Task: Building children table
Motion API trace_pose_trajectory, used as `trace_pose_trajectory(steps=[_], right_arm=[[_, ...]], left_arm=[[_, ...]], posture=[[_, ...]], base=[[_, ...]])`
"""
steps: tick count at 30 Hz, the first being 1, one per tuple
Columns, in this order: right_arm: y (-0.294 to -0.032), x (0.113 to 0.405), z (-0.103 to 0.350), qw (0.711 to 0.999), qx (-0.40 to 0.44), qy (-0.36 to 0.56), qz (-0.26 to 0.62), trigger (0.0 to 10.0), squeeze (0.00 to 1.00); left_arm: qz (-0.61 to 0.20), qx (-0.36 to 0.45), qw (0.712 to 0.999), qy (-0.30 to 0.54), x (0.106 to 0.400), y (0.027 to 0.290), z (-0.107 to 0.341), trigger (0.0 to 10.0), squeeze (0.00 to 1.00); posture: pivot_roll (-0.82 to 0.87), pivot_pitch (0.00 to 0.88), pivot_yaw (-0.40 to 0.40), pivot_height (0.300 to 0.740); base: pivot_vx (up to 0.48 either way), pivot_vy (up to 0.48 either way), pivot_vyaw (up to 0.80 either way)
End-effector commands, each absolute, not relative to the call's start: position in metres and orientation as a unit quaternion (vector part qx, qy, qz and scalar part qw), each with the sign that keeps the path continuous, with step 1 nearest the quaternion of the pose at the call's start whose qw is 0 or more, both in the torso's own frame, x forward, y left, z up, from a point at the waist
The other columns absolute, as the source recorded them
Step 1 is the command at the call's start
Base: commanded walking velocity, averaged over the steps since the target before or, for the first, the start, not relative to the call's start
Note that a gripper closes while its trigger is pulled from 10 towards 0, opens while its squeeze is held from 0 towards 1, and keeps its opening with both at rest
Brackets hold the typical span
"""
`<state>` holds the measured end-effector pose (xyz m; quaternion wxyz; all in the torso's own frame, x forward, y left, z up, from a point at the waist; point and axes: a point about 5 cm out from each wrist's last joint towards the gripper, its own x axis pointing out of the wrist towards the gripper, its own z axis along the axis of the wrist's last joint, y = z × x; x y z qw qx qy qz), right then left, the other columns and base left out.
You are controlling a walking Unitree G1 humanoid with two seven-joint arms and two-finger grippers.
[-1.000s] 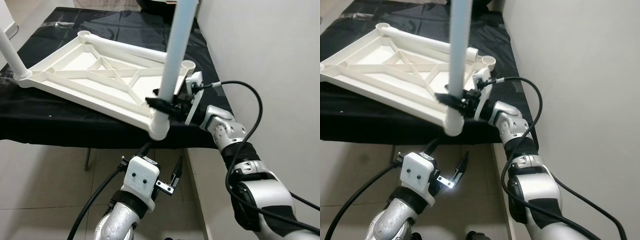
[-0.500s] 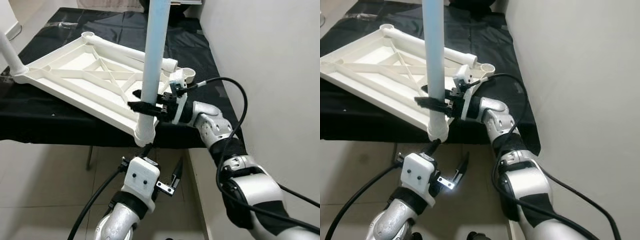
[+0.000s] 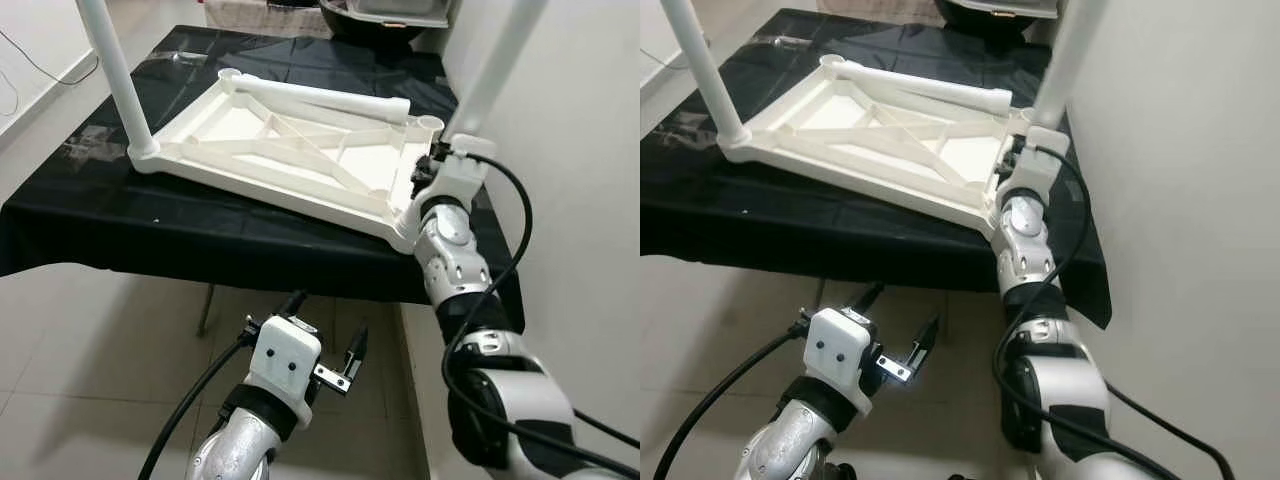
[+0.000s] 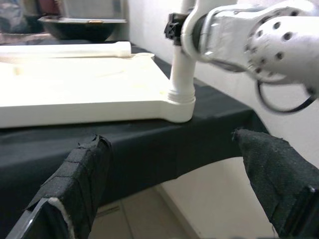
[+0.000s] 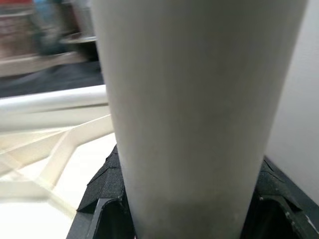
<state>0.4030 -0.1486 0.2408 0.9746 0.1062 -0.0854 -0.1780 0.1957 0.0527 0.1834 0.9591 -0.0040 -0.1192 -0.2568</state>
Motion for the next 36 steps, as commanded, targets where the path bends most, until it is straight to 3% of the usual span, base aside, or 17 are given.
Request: trace_pose_trajectory(steps=[1,2,5,6,8,9,10,14,16,18,19,22,25,28,30,32,36], right_arm=[[-0.145,0.401,0.210,0.968,0.131,-0.018,-0.213,0.0,0.00],[-0.135,0.403,0.212,0.973,0.134,-0.024,-0.189,10.0,0.00],[-0.129,0.404,0.214,0.974,0.135,-0.028,-0.178,10.0,0.00],[-0.122,0.405,0.221,0.979,0.139,-0.056,-0.137,10.0,1.00],[-0.123,0.405,0.224,0.979,0.133,-0.068,-0.137,10.0,1.00],[-0.125,0.406,0.228,0.980,0.131,-0.081,-0.124,10.0,0.83],[-0.127,0.406,0.232,0.981,0.130,-0.096,-0.105,10.0,0.00],[-0.122,0.407,0.249,0.979,0.144,-0.134,0.056,10.0,0.00],[-0.122,0.408,0.250,0.975,0.149,-0.130,0.102,10.0,0.00],[-0.119,0.406,0.247,0.961,0.142,-0.100,0.215,10.0,0.00],[-0.119,0.406,0.247,0.961,0.142,-0.100,0.215,10.0,0.00],[-0.114,0.399,0.244,0.913,0.127,-0.066,0.382,10.0,0.00],[-0.107,0.391,0.246,0.871,0.120,-0.061,0.472,10.0,0.00],[-0.104,0.388,0.247,0.856,0.114,-0.063,0.501,10.0,0.00],[-0.091,0.380,0.247,0.807,0.097,-0.059,0.580,10.0,0.00],[-0.091,0.380,0.247,0.807,0.097,-0.059,0.580,10.0,0.00],[-0.077,0.376,0.247,0.767,0.098,-0.052,0.632,10.0,0.00]], left_arm=[[-0.265,-0.004,0.958,-0.114,0.194,0.050,0.181,10.0,0.00],[-0.265,-0.003,0.958,-0.114,0.194,0.050,0.181,10.0,0.00],[-0.265,-0.003,0.958,-0.114,0.194,0.050,0.181,10.0,0.00],[-0.264,-0.003,0.958,-0.114,0.194,0.051,0.181,10.0,0.00],[-0.263,-0.003,0.958,-0.114,0.194,0.051,0.181,10.0,0.00],[-0.263,-0.004,0.958,-0.113,0.194,0.051,0.181,10.0,0.00],[-0.263,-0.004,0.958,-0.113,0.194,0.051,0.181,10.0,0.00],[-0.264,-0.005,0.958,-0.115,0.194,0.050,0.181,10.0,0.00],[-0.264,-0.005,0.958,-0.115,0.194,0.050,0.181,10.0,0.00],[-0.263,-0.006,0.958,-0.115,0.195,0.049,0.181,10.0,0.00],[-0.263,-0.006,0.958,-0.115,0.195,0.049,0.181,10.0,0.00],[-0.263,-0.005,0.958,-0.117,0.196,0.049,0.182,10.0,0.00],[-0.263,-0.005,0.958,-0.116,0.195,0.049,0.181,10.0,0.00],[-0.263,-0.004,0.958,-0.116,0.195,0.049,0.181,10.0,0.00],[-0.262,-0.004,0.958,-0.116,0.194,0.050,0.181,10.0,0.00],[-0.262,-0.004,0.958,-0.116,0.194,0.050,0.181,10.0,0.00],[-0.262,-0.004,0.958,-0.114,0.193,0.049,0.180,10.0,0.00]], posture=[[0.10,0.200,-0.078,0.740],[0.11,0.200,-0.079,0.740],[0.11,0.200,-0.079,0.740],[0.10,0.196,-0.082,0.740],[0.10,0.195,-0.082,0.740],[0.10,0.194,-0.080,0.740],[0.10,0.194,-0.080,0.740],[0.08,0.193,-0.083,0.740],[0.08,0.191,-0.083,0.740],[0.08,0.187,-0.075,0.740],[0.08,0.187,-0.075,0.740],[0.09,0.182,-0.079,0.740],[0.09,0.179,-0.084,0.740],[0.09,0.180,-0.087,0.740],[0.11,0.177,-0.084,0.740],[0.11,0.177,-0.084,0.740],[0.13,0.175,-0.093,0.740]], base=[[0.000,0.000,0.00],[0.000,0.000,0.00],[0.000,0.000,0.00],[0.000,0.000,0.00],[0.000,0.000,0.00],[0.000,0.000,0.00],[0.000,0.000,0.00],[0.000,0.000,0.00],[0.000,0.000,0.00],[0.000,0.000,0.00],[0.000,0.000,0.00],[0.000,0.000,0.00],[0.000,0.000,0.00],[0.000,0.000,0.00],[0.000,0.000,0.00],[0.000,0.000,0.00],[0.000,0.000,0.00]])
